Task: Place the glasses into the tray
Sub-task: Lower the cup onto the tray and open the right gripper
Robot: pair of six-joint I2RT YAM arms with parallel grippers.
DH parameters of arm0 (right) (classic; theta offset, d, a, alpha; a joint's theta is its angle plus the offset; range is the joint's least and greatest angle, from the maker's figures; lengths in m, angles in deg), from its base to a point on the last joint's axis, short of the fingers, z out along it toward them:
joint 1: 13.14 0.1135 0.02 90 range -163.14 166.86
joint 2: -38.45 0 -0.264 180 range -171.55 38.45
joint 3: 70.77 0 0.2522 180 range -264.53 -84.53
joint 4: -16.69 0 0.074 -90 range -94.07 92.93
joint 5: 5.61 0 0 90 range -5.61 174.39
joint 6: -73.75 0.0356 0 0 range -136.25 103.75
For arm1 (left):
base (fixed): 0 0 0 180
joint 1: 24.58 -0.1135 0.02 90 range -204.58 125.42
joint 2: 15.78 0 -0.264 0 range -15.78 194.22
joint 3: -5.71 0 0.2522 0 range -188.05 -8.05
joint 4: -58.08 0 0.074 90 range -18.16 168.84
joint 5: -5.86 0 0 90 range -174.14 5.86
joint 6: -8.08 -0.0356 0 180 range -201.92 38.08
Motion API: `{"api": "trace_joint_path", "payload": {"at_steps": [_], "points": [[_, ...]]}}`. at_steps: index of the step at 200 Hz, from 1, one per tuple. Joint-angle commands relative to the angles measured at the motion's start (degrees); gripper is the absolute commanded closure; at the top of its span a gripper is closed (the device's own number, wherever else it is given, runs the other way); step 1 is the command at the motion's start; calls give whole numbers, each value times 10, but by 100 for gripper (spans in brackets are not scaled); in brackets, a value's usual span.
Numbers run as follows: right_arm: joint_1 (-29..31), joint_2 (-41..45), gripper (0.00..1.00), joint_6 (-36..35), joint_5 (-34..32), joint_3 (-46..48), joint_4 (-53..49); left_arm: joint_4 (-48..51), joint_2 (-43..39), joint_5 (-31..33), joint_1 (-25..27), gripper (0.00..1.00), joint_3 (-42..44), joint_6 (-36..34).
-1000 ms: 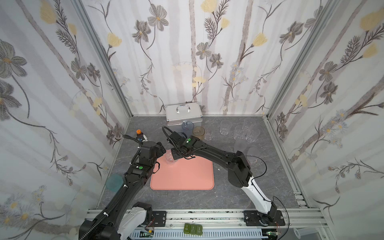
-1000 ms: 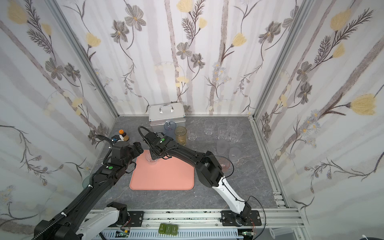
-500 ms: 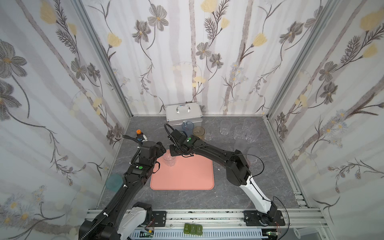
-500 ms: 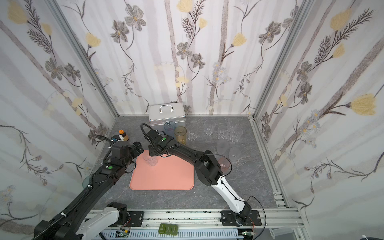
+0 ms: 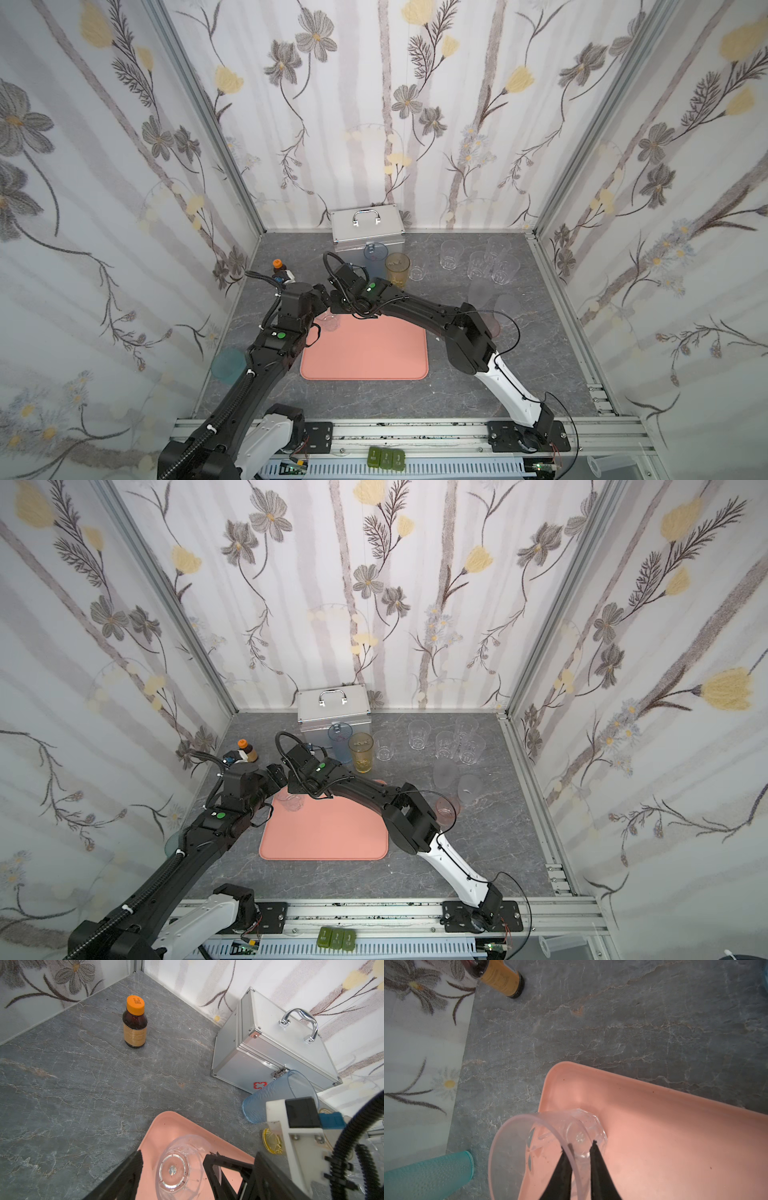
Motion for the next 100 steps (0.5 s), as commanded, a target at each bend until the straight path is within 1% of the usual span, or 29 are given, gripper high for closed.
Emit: {"api": "trace_joint_path", "payload": {"at_steps": [1,21,34,43,52,79,100], "points": [[0,-14,82,19,-42,-8,41,-9,3,-3,-1,13,-4,13],[-1,-18,83,18,-59,-8,45,-11,4,-6,0,13,-1,16],[-2,-18,82,17,-55,-8,50,-12,4,-5,0,13,-2,16],[-4,-16,80,9,-38,-9,59,-12,4,-5,0,13,-3,16],[-8,-11,76,7,-26,-18,53,-12,3,-4,0,14,-4,13],[-12,29,63,-21,-20,-19,39,-11,-8,-2,0,13,-3,2],[-23,67,55,-33,15,-6,28,-6,-16,-14,0,13,-8,-9]]}}
